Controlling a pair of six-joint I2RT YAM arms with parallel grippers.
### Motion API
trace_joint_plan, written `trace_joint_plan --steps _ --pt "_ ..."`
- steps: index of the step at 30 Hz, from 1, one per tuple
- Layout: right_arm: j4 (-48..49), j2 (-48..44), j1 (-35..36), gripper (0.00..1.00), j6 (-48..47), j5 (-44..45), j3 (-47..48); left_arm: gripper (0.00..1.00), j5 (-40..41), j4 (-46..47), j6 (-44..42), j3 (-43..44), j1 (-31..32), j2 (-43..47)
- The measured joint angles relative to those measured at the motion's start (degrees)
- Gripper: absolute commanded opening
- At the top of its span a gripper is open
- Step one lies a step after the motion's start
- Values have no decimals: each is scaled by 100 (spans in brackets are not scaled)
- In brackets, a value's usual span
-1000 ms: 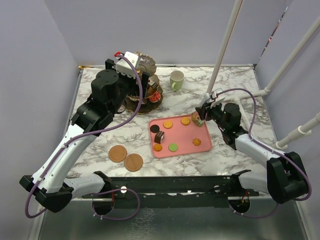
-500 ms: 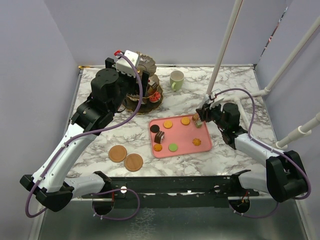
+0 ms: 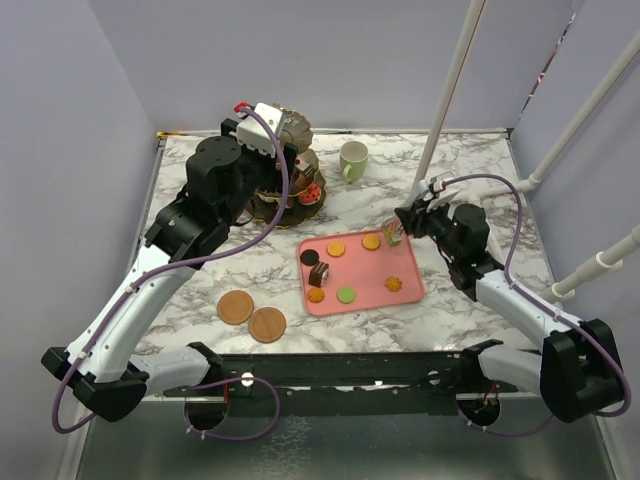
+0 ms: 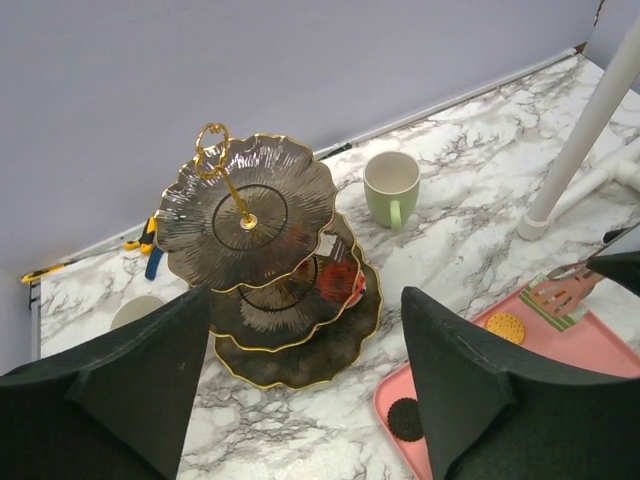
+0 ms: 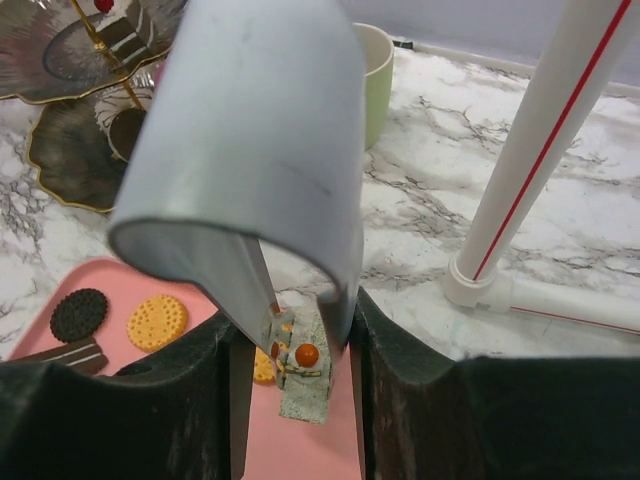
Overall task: Serve the afternoon tea
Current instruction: Pick up the desert from the tray, then place the desert on the desert table.
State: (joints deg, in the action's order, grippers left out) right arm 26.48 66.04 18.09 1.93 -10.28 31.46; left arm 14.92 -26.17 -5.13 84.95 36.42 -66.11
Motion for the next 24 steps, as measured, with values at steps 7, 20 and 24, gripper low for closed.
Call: trace_joint_plan --steps 7,20,24 --pt "-116 48 494 1 -31 186 452 74 -33 -28 7 68 -7 -79" --pt "-15 1829 1792 1 -323 142 3136 99 -72 -573 271 664 -361 -702" --pt "7 2457 1963 1 -420 118 3648 99 -83 -638 306 651 -448 -710"
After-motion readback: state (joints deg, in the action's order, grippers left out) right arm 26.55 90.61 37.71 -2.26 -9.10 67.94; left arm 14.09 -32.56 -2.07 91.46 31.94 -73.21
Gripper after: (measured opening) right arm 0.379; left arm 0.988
